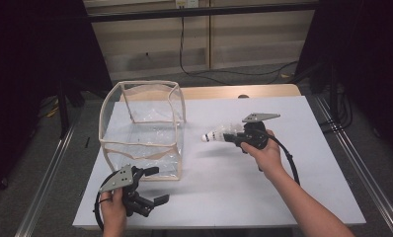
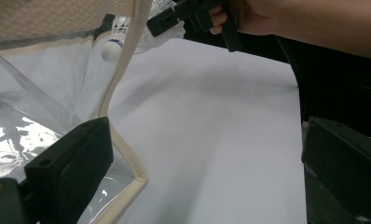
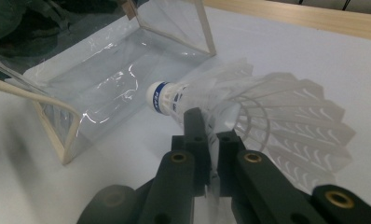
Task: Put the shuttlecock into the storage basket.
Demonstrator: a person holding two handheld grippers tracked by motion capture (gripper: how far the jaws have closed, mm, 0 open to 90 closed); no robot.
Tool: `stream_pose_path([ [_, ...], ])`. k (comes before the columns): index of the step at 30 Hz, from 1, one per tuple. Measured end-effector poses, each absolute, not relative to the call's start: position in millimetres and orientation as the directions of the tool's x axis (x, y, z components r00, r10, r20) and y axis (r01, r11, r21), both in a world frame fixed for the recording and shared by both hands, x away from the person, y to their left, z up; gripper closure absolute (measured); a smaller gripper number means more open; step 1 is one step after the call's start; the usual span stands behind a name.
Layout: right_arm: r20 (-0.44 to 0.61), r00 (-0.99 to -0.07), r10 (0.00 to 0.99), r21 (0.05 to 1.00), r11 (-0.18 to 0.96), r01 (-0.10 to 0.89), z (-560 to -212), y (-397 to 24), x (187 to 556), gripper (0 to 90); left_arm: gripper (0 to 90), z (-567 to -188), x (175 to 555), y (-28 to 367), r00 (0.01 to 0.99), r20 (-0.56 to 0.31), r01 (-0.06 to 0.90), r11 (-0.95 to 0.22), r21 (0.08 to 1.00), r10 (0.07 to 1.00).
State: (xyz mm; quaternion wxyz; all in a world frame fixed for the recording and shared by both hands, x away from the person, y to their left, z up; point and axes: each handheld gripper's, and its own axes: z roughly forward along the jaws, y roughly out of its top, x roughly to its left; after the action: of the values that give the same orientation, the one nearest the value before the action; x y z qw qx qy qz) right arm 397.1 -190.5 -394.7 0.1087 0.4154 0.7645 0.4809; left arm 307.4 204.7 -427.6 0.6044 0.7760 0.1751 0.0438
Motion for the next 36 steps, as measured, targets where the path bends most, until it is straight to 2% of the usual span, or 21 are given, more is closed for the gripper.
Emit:
stream_pose_path([
  [13,0.236,-0.64,0.731,0.821,0.203,0.534,-393.3,-185.6,397.6,87.9,2.2,-427.6,305.8,206.3,0.934,-0.144,0.22,-0.208,0.953,0.328],
  [36,0.208,-0.662,0.72,0.828,0.231,0.511,-364.5,-181.2,400.4,87.9,2.2,-426.2,305.0,206.7,0.934,-0.14,0.215,-0.205,0.955,0.328],
])
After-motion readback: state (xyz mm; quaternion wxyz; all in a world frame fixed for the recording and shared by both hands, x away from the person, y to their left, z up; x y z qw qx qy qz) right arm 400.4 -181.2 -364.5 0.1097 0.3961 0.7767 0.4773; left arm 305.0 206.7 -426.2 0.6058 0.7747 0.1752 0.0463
